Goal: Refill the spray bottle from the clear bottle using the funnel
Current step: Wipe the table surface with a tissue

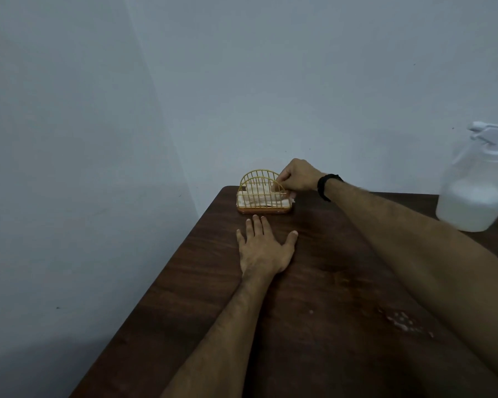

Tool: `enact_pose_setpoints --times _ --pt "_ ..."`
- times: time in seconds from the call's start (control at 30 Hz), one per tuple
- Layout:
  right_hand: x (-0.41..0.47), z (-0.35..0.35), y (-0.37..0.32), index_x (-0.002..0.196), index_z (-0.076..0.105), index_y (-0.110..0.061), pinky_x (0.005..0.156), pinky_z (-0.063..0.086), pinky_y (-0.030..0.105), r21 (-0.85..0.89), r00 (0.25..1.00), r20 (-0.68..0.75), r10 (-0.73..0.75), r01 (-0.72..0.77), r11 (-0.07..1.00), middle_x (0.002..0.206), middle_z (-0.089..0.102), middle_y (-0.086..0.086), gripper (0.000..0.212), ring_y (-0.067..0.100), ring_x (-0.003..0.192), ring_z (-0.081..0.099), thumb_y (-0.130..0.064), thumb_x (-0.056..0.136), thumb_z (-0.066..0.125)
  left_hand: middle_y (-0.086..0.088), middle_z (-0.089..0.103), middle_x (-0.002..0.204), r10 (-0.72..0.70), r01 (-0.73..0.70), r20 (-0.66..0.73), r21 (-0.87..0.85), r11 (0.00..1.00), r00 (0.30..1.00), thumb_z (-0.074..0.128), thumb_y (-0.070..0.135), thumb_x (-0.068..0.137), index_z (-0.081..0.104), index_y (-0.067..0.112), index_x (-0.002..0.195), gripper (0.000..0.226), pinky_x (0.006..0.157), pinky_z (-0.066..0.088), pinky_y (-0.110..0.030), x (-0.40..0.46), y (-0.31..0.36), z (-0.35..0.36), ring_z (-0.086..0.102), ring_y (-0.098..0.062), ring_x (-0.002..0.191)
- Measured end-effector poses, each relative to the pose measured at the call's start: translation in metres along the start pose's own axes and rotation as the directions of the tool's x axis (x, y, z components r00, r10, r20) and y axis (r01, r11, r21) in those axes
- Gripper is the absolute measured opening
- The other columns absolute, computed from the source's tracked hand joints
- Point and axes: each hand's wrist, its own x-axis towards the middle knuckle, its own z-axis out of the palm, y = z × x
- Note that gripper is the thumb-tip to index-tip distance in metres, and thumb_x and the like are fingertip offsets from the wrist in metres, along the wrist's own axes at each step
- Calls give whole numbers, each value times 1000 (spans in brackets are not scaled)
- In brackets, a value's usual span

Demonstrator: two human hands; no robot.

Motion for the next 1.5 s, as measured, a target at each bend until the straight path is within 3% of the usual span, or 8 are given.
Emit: enact_pose_setpoints --times 0.23,0.5,0.8,0.9,1.03,1.1,1.37,1.5 --pt "-18 -9 19 98 79 -7 78 61 29 181 986 -165 -21 51 982 85 77 13 15 16 74 70 -18 92 71 -8 0 169 -2 2 0 7 1000 1000 15 78 92 5 11 161 97 124 -4 -49 -1 0 -2 -4 -24 156" --pt "-40 -23 14 93 74 -11 69 43 15 127 920 -382 -89 148 981 87 68 -10 16 1 72 56 -24 95 66 -7 2 169 -6 6 -10 -6 1000 1000 16 79 91 7 11 161 98 124 -3 -49 0 0 -2 -2 -24 156" --pt "-114 -86 -19 93 62 -9 77 57 26 555 960 -279 -31 188 811 84 72 -1 10 8 77 69 -11 101 56 -8 30 163 8 -41 -130 -256 966 992 44 74 89 32 13 155 91 123 17 -46 -9 -1 -9 24 -23 151" --pt "-149 -97 -21 93 64 -11 78 57 30 577 979 -204 -8 126 807 87 74 6 8 16 82 70 -13 99 59 -3 53 146 -59 -60 -188 -571 819 980 60 66 86 49 20 144 74 110 41 -41 -21 3 -15 46 -21 136" --pt "-186 -93 -11 93 67 -12 67 50 28 535 984 -176 41 61 843 88 71 9 12 19 76 64 -20 100 60 -2 75 109 -4 -83 -89 -949 304 996 68 54 87 72 18 117 47 81 51 -25 -49 39 -33 67 -10 97" --pt "-199 -83 -8 89 69 -14 58 41 22 544 982 -173 72 34 838 78 66 3 13 12 66 55 -17 99 60 -1 78 93 89 -55 -41 -986 155 995 67 54 88 76 15 109 45 68 48 -22 -61 62 -46 67 -8 80" --pt "-244 -51 -24 92 70 -13 50 45 16 633 963 -206 174 -4 774 70 67 -6 11 6 60 57 -21 97 64 -8 68 63 22 3 1 -999 -55 1000 75 11 88 75 7 84 6 50 51 -18 -99 103 -58 59 -11 51" --pt "-265 -42 -23 109 67 -9 60 52 20 559 971 -186 150 -20 829 87 75 6 36 10 73 69 -35 85 78 -10 67 65 -68 -15 -11 -998 -56 998 75 11 88 74 0 90 11 49 53 -18 -107 104 -65 60 -11 50"
